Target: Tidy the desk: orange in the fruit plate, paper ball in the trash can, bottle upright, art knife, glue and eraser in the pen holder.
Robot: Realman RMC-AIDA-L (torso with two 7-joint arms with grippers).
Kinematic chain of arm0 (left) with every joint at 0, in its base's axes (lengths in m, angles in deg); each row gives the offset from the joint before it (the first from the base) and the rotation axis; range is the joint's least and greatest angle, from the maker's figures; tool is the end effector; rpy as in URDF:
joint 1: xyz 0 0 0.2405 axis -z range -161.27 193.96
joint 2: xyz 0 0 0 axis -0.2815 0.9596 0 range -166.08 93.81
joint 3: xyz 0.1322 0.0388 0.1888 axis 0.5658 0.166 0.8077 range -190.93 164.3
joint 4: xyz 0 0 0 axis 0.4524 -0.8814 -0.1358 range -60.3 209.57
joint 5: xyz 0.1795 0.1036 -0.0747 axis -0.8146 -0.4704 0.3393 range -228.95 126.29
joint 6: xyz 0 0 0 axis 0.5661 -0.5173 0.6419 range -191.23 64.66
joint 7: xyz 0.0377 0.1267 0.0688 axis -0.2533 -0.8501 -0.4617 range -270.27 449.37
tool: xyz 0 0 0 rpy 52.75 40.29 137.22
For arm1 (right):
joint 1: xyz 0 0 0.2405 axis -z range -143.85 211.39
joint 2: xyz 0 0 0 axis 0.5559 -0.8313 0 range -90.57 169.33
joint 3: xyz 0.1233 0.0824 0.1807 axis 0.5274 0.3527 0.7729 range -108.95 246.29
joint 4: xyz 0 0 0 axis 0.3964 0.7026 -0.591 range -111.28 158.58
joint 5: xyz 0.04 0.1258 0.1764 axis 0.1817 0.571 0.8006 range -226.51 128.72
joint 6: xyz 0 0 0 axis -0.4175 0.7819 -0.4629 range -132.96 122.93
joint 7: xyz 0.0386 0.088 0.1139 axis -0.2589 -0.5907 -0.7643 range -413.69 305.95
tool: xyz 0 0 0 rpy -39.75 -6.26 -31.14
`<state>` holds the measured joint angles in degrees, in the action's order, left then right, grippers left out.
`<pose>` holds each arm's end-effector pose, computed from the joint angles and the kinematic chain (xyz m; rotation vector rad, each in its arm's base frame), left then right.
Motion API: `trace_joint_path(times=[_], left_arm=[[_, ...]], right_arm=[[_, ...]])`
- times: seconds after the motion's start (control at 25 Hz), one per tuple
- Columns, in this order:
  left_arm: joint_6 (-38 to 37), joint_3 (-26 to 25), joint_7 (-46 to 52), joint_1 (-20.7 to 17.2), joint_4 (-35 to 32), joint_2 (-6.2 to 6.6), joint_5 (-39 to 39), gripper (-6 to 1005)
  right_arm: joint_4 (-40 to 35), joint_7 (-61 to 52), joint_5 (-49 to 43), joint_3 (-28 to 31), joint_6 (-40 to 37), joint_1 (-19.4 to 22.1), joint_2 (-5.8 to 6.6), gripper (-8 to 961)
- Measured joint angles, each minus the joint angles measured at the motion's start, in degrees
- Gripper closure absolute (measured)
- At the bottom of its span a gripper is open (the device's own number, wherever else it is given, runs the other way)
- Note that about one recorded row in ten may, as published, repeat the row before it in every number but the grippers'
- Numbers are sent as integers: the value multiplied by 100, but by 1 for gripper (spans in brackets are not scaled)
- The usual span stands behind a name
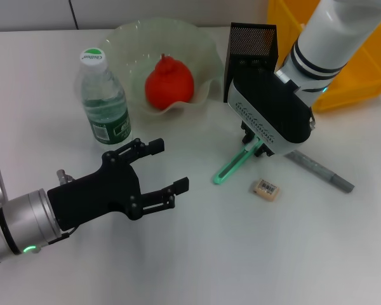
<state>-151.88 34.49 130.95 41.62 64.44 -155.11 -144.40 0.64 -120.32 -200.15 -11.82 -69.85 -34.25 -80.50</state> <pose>-0.2688 0.2633 -0.0580 -2.5667 -0.3872 -0.9816 0.1519 0.4104 -0.0842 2.6914 1.0813 0.9503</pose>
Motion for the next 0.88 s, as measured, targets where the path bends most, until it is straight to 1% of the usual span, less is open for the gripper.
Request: trace_joint_path(times=[0.12, 0.36, 0.52, 0.64, 0.76, 0.88], left_arm=[[0, 0, 0, 1, 0, 5, -1, 135], [0, 0, 0, 4, 0, 12, 5, 135], [-71, 0, 5, -5, 0, 16, 16, 135], [-131, 0, 57, -30, 0, 21, 38, 135], [-201, 0, 168, -62, -3, 30, 56, 135], [-388, 0, 231, -120, -11, 36, 81, 135]], right_arm=[[-14, 1, 0, -2, -19, 0, 0, 651], [-106, 0, 0, 3, -53, 9, 0, 737], [-446, -215, 0, 3, -312, 84, -1, 775], [-838, -514, 0, 17, -713, 160, 5, 784], [-1428, -918, 1, 12, -1128, 383, 21, 784], [-2251, -1339, 0, -19, -1387, 855, 18, 784]])
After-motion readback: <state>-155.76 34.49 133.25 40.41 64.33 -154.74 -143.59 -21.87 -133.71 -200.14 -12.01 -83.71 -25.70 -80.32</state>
